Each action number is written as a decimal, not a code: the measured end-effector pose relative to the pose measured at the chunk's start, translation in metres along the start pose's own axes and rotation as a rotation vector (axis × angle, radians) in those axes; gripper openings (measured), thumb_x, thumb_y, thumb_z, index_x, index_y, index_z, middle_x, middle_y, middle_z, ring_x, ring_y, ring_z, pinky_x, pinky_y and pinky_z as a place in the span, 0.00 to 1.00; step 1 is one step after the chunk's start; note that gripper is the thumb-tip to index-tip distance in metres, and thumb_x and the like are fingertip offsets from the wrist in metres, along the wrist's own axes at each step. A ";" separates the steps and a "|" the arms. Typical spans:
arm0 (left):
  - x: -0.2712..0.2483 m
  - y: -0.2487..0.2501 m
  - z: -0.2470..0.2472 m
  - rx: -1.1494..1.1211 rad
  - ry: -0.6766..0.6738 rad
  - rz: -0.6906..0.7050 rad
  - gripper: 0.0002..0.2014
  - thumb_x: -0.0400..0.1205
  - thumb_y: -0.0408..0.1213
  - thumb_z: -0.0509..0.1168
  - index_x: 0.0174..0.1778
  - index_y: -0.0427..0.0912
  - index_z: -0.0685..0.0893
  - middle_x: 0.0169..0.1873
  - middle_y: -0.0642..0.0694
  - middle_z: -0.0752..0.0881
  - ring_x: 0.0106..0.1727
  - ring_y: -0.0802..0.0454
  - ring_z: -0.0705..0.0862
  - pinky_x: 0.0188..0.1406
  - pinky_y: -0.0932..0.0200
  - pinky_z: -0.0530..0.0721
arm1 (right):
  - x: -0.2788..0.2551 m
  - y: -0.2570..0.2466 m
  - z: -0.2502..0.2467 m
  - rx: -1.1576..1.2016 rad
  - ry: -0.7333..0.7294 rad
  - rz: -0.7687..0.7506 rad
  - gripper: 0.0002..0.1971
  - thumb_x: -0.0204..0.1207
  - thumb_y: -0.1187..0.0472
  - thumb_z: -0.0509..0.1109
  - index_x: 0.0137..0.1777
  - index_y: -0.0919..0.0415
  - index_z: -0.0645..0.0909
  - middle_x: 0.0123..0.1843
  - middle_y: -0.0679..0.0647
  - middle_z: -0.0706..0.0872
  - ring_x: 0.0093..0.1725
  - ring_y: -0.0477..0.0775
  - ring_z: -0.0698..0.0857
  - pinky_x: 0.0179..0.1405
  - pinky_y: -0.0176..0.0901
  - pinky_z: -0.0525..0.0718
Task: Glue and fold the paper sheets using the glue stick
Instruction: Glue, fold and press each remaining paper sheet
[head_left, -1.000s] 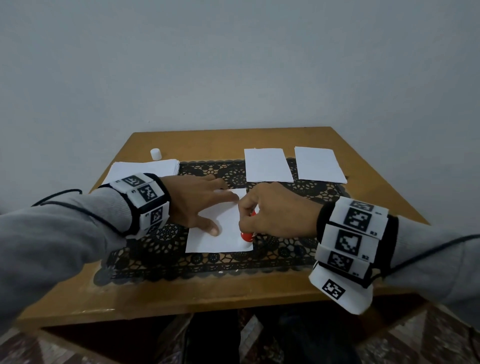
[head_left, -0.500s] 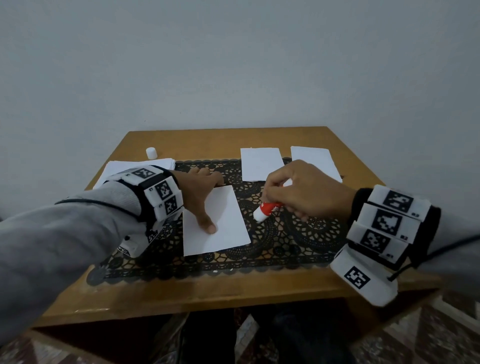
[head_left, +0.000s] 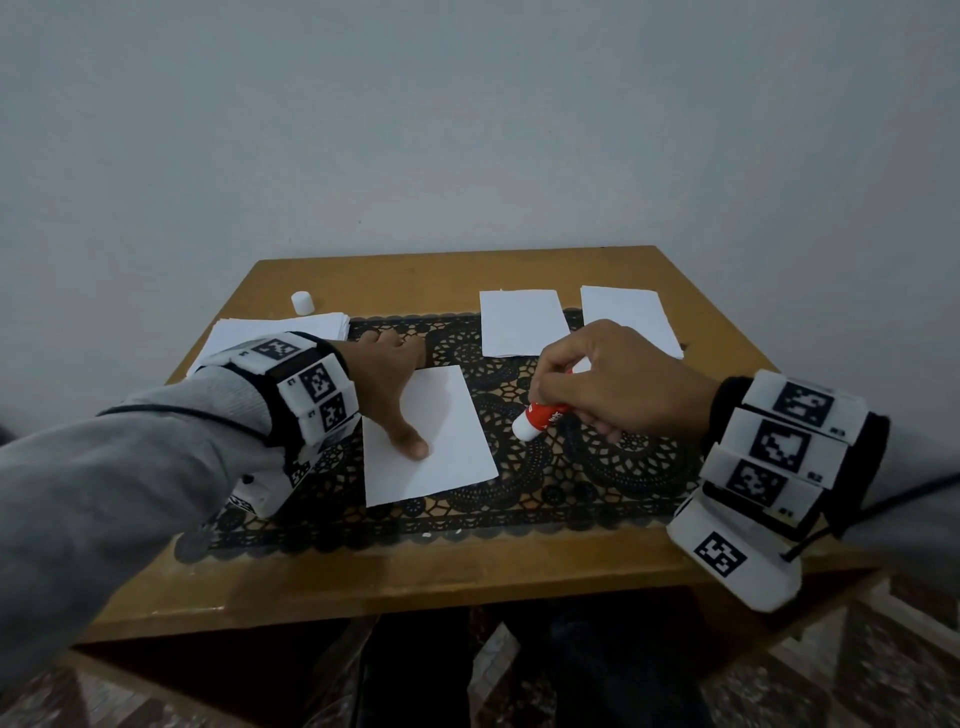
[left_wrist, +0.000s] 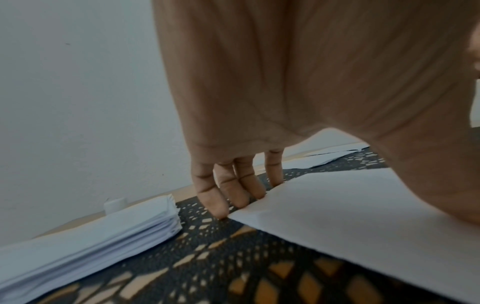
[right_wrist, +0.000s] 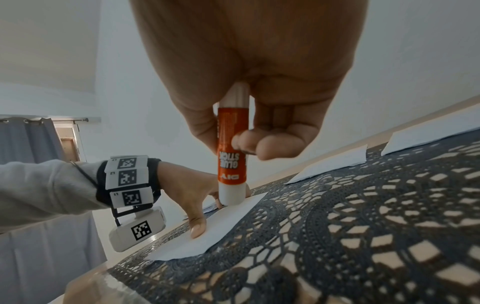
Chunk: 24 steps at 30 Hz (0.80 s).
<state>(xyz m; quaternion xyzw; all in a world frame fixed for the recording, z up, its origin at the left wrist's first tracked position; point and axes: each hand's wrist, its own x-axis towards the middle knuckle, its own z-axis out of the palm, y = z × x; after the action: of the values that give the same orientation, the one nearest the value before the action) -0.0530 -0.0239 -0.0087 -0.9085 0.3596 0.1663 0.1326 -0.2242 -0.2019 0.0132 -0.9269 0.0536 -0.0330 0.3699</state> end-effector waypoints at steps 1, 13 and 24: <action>0.000 -0.001 0.000 -0.009 0.002 -0.007 0.54 0.53 0.71 0.76 0.70 0.51 0.63 0.69 0.48 0.69 0.70 0.46 0.67 0.69 0.41 0.71 | 0.000 0.000 -0.001 0.003 0.000 -0.002 0.08 0.79 0.59 0.69 0.41 0.59 0.87 0.24 0.53 0.81 0.20 0.50 0.78 0.24 0.43 0.82; -0.001 -0.007 -0.001 -0.248 -0.005 0.019 0.44 0.57 0.61 0.81 0.63 0.56 0.65 0.62 0.49 0.72 0.61 0.48 0.74 0.65 0.44 0.75 | 0.000 0.005 -0.005 0.011 0.028 0.000 0.08 0.79 0.58 0.70 0.42 0.58 0.87 0.23 0.53 0.80 0.17 0.45 0.76 0.22 0.38 0.79; -0.006 -0.016 -0.009 -0.573 0.254 0.175 0.22 0.71 0.26 0.75 0.57 0.48 0.78 0.47 0.39 0.83 0.47 0.43 0.81 0.44 0.51 0.82 | -0.001 -0.001 -0.001 0.034 0.018 -0.015 0.07 0.79 0.59 0.70 0.43 0.58 0.87 0.24 0.54 0.80 0.19 0.47 0.77 0.23 0.41 0.81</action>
<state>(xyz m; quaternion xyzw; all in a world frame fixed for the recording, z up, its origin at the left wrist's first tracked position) -0.0443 -0.0124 0.0033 -0.8881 0.3884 0.1569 -0.1893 -0.2250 -0.2016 0.0145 -0.9206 0.0494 -0.0452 0.3847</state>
